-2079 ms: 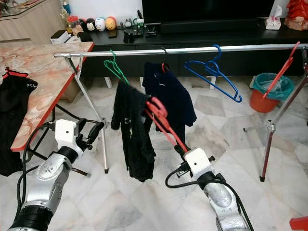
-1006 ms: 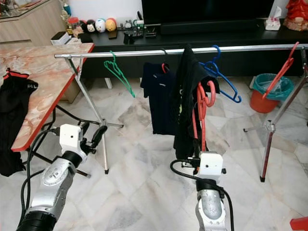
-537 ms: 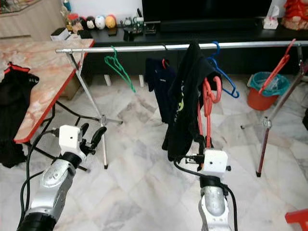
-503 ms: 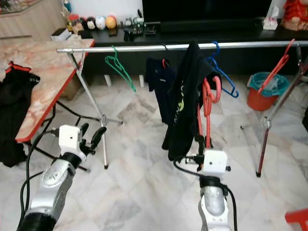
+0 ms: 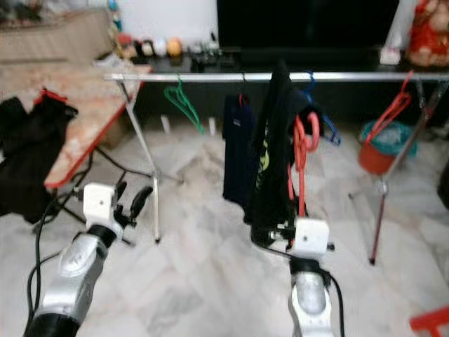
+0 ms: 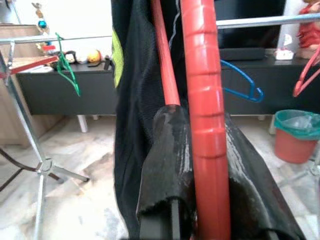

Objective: Hang hanger

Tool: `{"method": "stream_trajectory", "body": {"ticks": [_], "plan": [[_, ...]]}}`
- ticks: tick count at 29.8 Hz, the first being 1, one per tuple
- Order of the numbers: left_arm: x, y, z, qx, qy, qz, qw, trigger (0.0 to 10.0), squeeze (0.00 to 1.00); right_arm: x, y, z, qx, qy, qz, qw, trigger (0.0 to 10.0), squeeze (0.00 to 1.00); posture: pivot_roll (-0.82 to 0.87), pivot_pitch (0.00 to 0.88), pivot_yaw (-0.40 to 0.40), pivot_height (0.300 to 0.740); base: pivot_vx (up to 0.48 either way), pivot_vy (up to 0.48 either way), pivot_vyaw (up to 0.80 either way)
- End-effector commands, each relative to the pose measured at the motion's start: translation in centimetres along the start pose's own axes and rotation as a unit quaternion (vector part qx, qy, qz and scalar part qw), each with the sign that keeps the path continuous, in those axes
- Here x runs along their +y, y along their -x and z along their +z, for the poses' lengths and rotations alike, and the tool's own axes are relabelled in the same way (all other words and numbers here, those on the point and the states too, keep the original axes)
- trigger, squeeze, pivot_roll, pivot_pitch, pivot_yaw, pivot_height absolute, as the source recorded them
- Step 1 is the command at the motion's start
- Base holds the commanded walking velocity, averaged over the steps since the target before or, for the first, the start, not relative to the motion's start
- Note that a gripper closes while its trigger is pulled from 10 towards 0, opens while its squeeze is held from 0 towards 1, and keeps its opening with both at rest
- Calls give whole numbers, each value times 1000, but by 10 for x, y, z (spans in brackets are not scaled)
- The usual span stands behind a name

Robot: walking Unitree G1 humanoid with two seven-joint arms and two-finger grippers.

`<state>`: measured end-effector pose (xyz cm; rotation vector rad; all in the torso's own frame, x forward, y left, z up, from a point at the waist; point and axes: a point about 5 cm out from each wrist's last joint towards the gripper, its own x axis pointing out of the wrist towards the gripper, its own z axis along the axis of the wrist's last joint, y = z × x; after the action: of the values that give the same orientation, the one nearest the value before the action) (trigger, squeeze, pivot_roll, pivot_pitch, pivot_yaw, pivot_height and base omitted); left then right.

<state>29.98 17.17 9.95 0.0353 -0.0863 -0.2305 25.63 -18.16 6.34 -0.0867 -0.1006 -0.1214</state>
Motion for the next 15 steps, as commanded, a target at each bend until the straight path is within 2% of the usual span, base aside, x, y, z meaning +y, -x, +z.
{"method": "stream_trajectory", "body": {"ticks": [1,10,15], "plan": [[5,-1,5,-8,-5,4,1000,10000,0,3,-7,12,-28,-7,0,1000,10000,0,-54,0,63,740,0,0,0],[8,-1,5,-7,-2,10,1000,10000,0,1,-9,12,-24,-6,-3,1000,10000,0,-49,0,60,740,0,0,0],[7,0,6,-11,6,8,1000,10000,0,1,-10,12,-22,-8,-2,1000,10000,0,-47,0,59,740,-300,0,0]]}}
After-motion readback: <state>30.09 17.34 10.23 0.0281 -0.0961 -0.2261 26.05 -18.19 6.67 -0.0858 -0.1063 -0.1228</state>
